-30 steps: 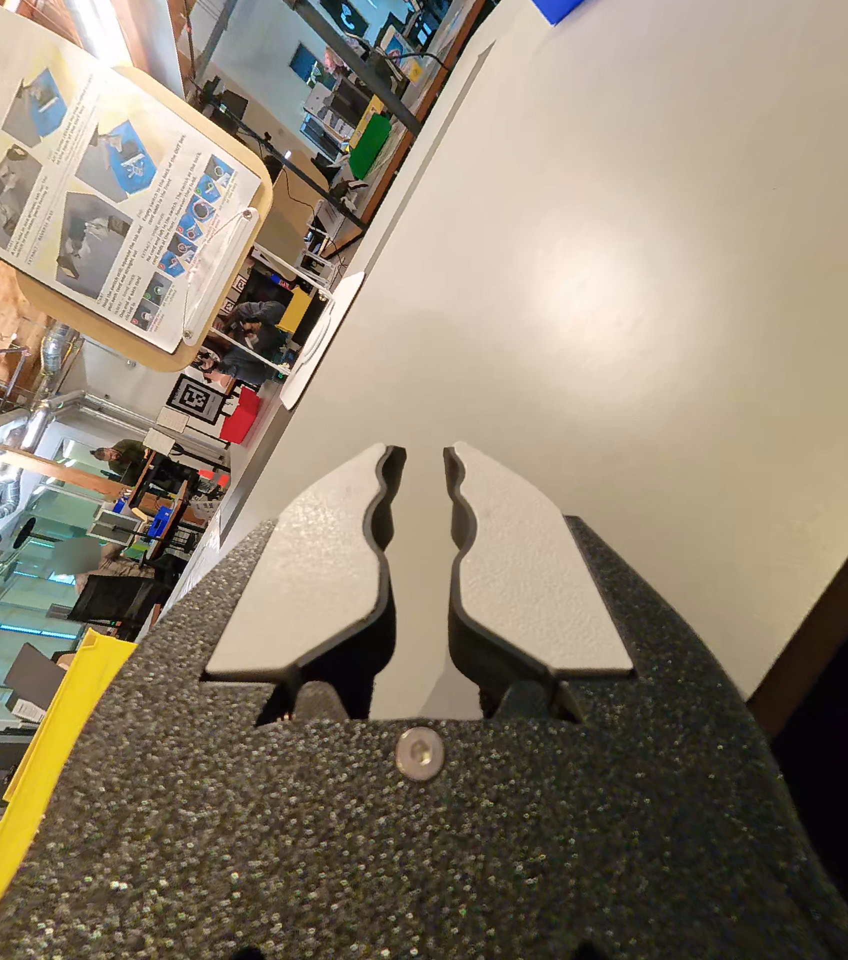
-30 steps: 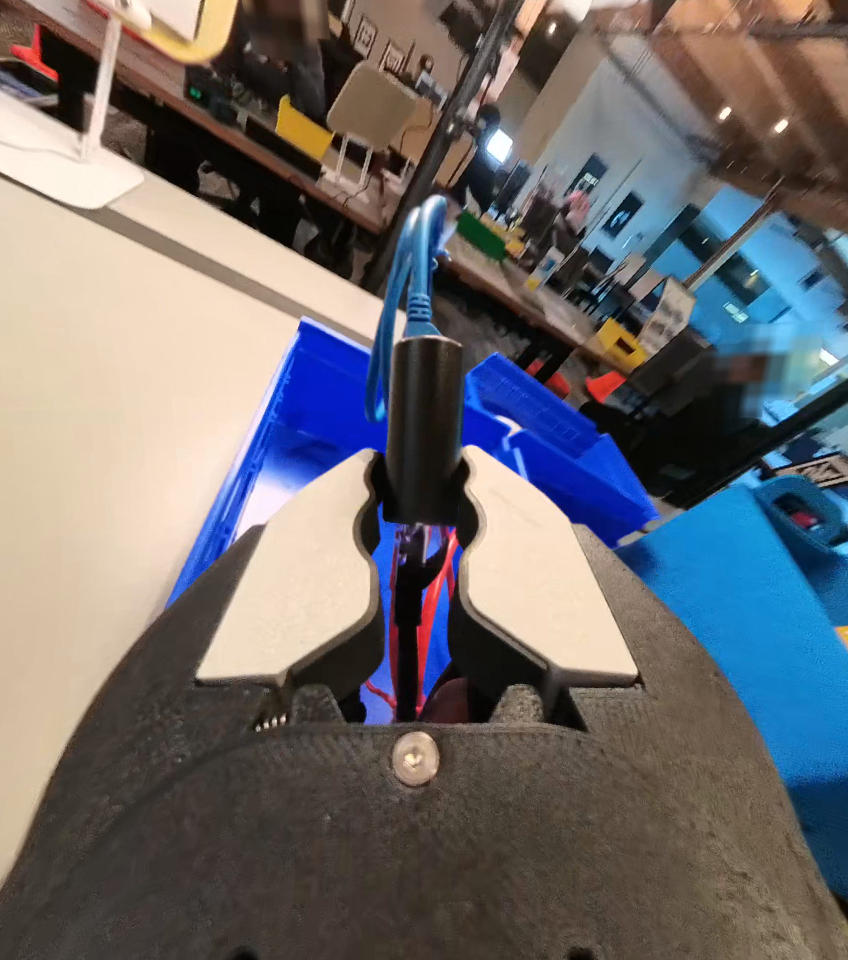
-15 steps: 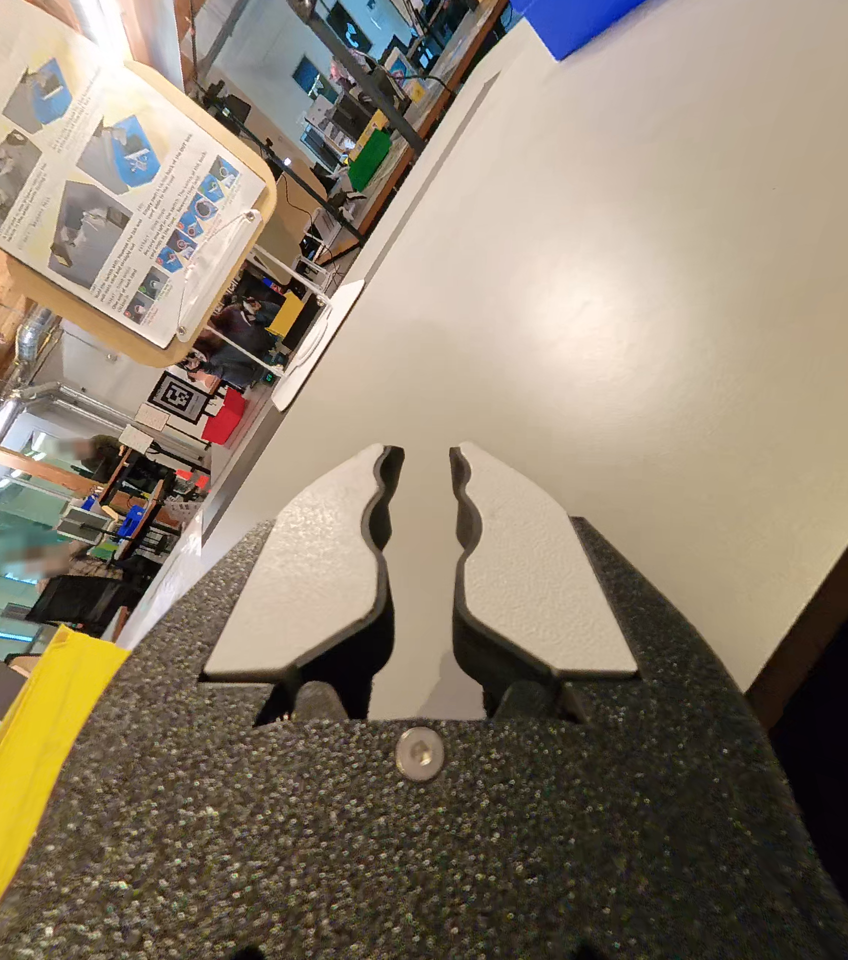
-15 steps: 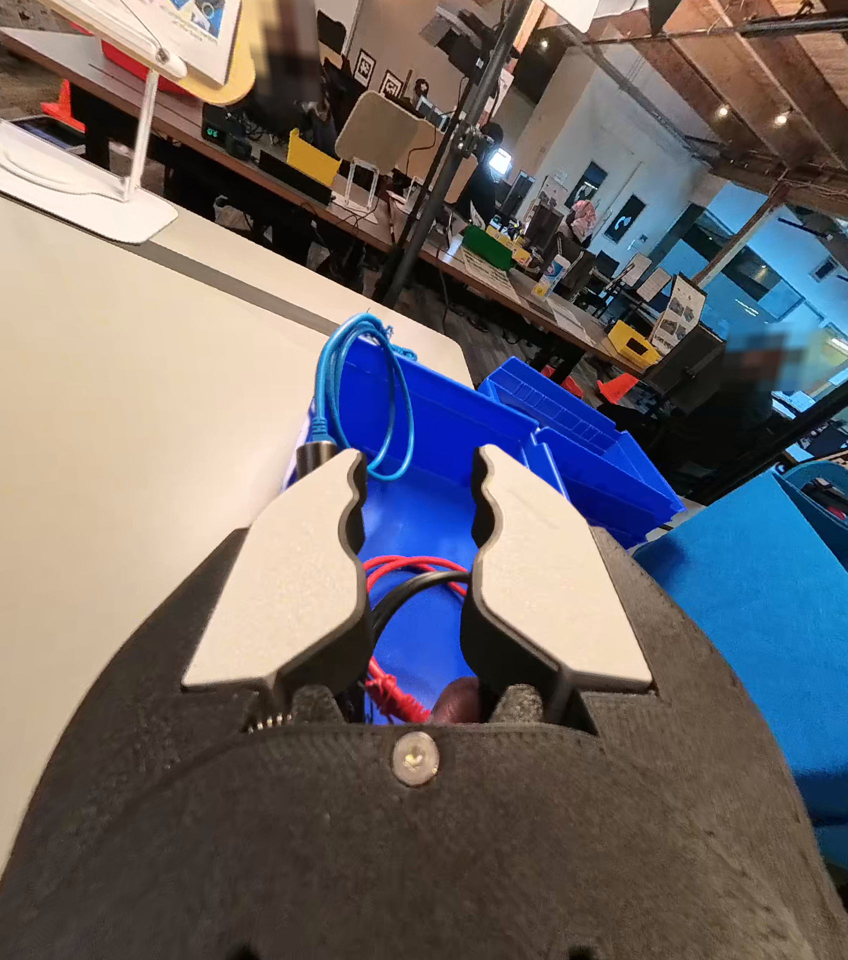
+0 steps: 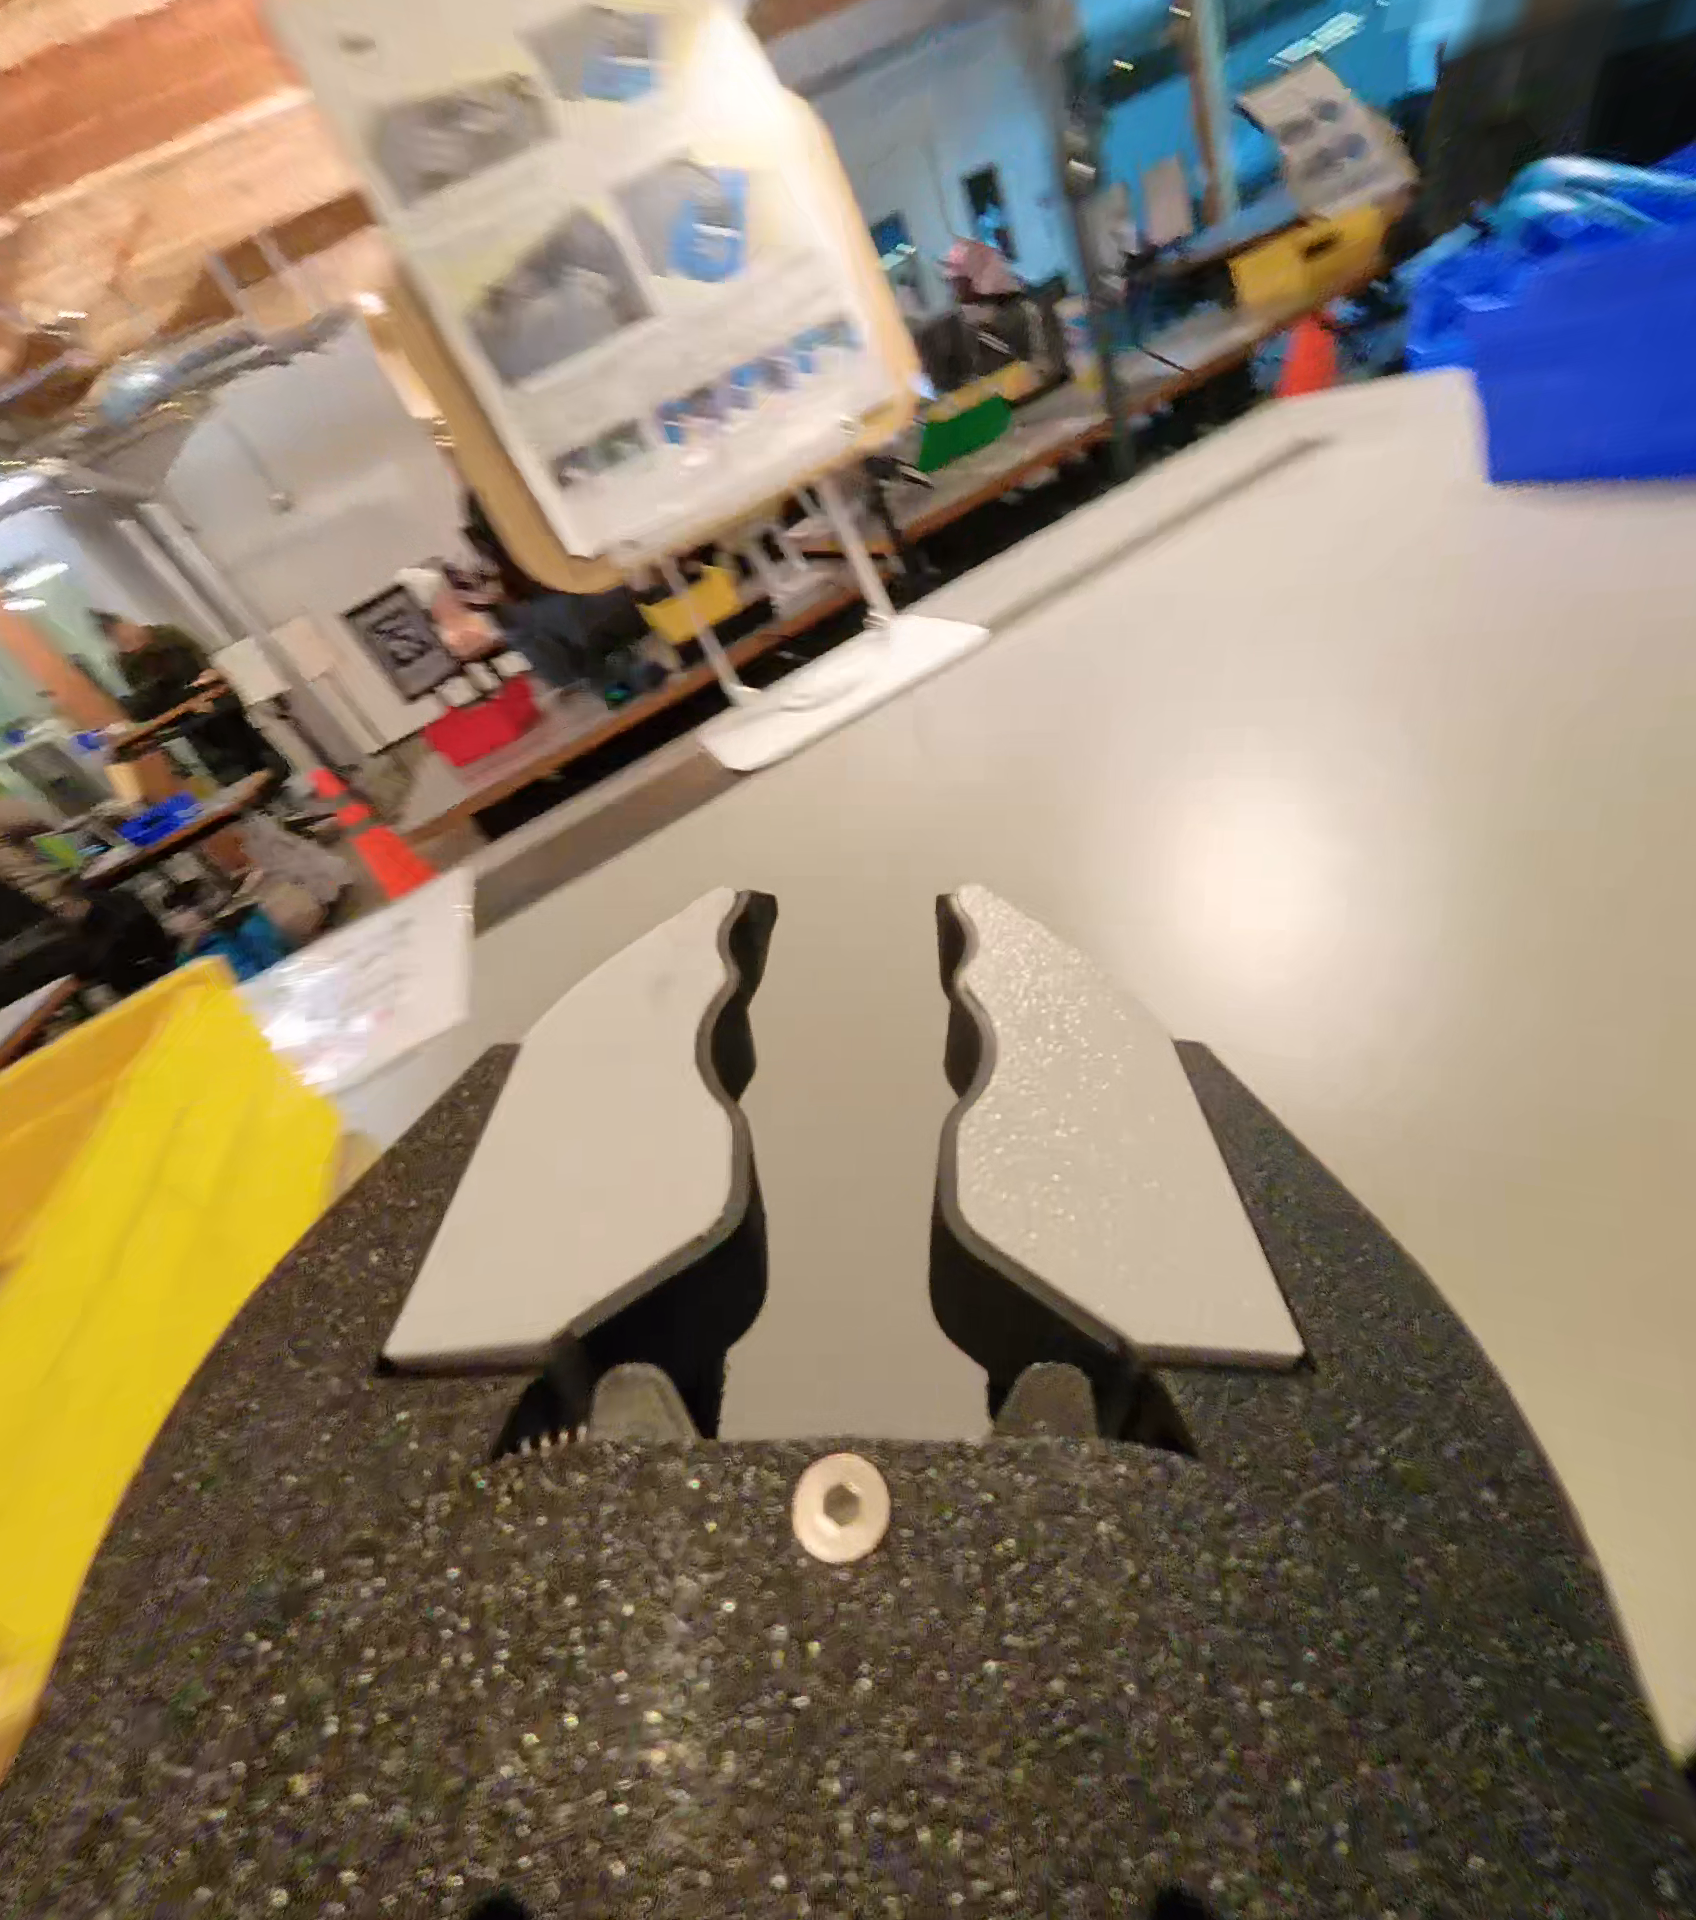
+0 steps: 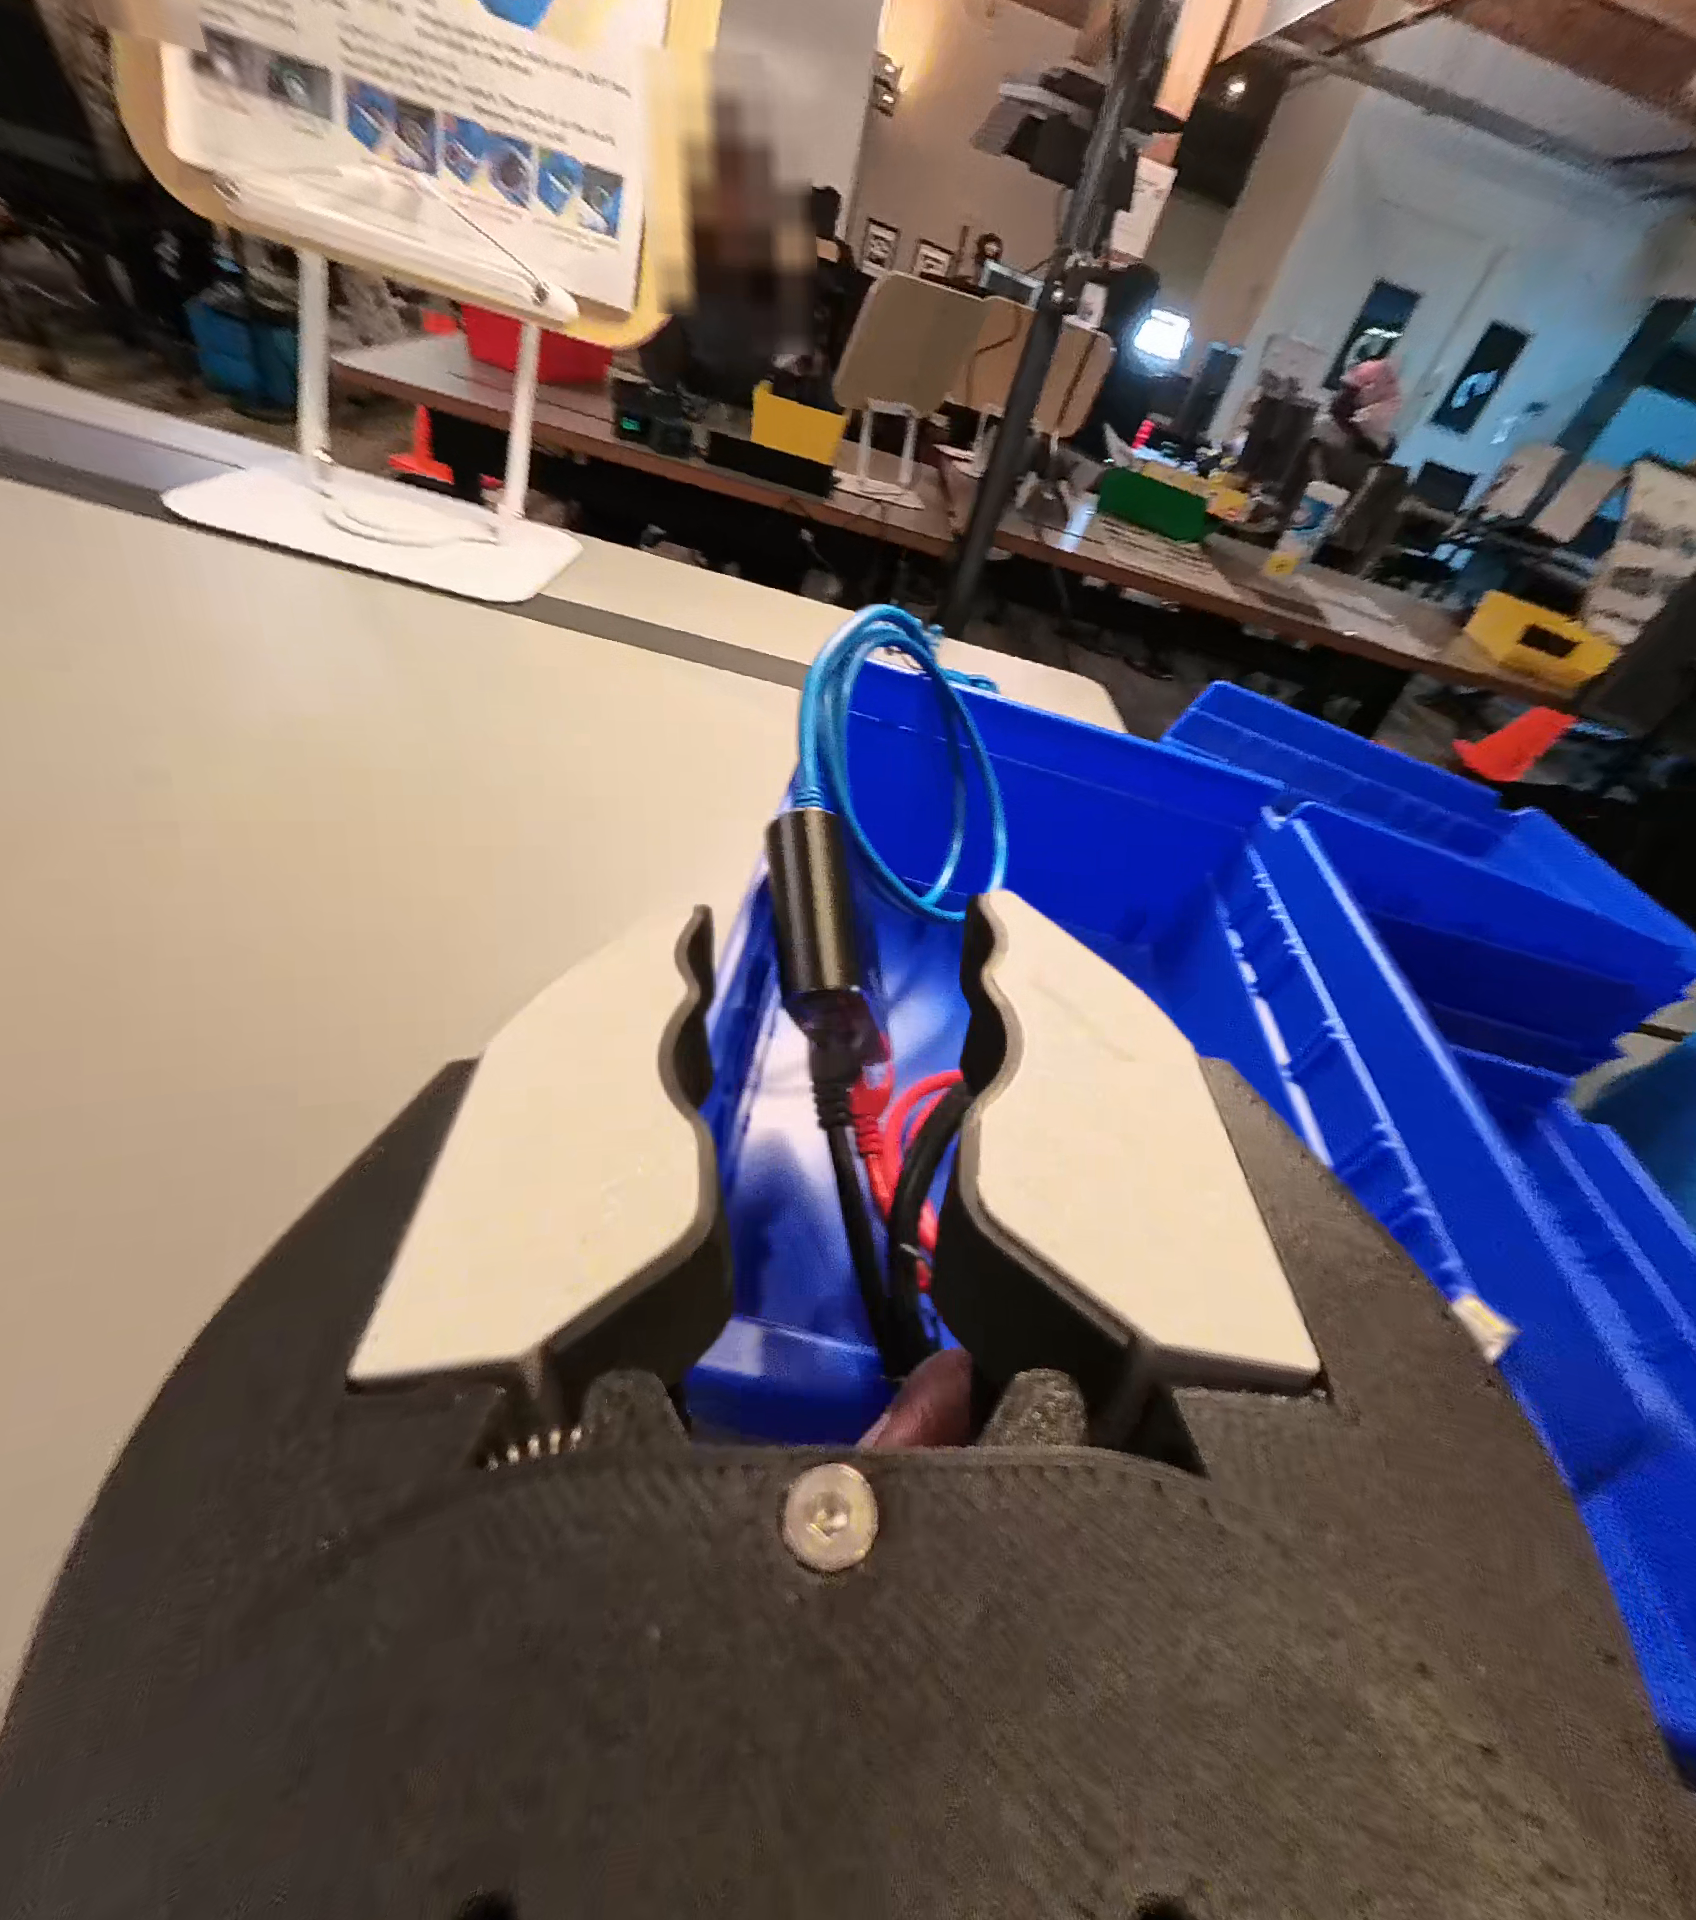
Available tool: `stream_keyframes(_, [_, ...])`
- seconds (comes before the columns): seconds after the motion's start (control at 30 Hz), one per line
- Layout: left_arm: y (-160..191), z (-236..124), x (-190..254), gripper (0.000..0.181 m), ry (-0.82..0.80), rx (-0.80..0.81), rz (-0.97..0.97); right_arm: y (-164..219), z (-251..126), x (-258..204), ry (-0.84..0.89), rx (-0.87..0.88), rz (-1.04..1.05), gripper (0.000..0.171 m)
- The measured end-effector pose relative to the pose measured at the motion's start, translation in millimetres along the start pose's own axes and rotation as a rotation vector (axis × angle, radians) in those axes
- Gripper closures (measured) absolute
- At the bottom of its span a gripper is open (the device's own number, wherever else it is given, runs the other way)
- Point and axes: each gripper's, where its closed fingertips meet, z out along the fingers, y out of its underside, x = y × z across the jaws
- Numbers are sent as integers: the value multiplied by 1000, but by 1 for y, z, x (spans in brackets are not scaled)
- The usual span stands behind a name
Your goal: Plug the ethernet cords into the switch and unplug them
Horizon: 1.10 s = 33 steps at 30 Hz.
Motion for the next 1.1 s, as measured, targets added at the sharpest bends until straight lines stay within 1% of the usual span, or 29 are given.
stream_keyframes(0.07, [-19,-14,-54,142,-124,20,-44,-4,-5,-7,-57,25,78,121])
stream_keyframes(0.13, [-32,-35,-113,135,-255,29,-140,-9,-10,-16,-111,45,151,115])
stream_keyframes(0.2, [-27,-57,-162,128,-367,9,-244,-11,-13,-24,-152,44,186,112])
stream_keyframes(0.27, [-2,-72,-187,120,-418,-54,-307,-7,-13,-29,-164,6,169,110])
stream_keyframes(0.37, [53,-80,-196,117,-442,-151,-320,8,-6,-28,-135,-85,123,102])
stream_keyframes(0.43, [86,-78,-196,113,-406,-288,-332,21,2,-27,-119,-143,122,97])
stream_keyframes(0.47, [92,-77,-198,113,-415,-311,-307,26,6,-27,-114,-171,126,94])
stream_keyframes(0.53, [90,-73,-200,117,-436,-298,-266,36,14,-28,-93,-219,99,92])
stream_keyframes(0.6, [91,-61,-197,118,-419,-310,-263,45,20,-25,-48,-271,55,91])
stream_keyframes(0.67, [107,-46,-196,117,-411,-378,-248,55,25,-18,9,-322,32,92])
stream_keyframes(0.73, [126,-36,-200,117,-436,-444,-240,65,28,-10,61,-370,-9,94])
stream_keyframes(0.8, [139,-29,-205,120,-469,-473,-226,70,31,-7,73,-385,-19,96])
stream_keyframes(0.87, [143,-22,-207,128,-496,-471,-190,69,35,-10,54,-371,-14,109])
stream_keyframes(0.9, [144,-18,-205,136,-500,-463,-162,68,36,-11,58,-364,-23,118])
stream_keyframes(0.93, [145,-16,-204,149,-506,-472,-114,68,37,-11,65,-357,-38,127])
stream_keyframes(0.97, [145,-16,-205,159,-530,-482,-65,67,38,-10,79,-353,-53,131])
stream_keyframes(1.0, [143,-16,-205,165,-538,-475,-38,67,39,-9,92,-351,-65,134])
stream_keyframes(1.1, [137,-12,-193,174,-450,-430,-76,66,39,-9,113,-334,-89,136])
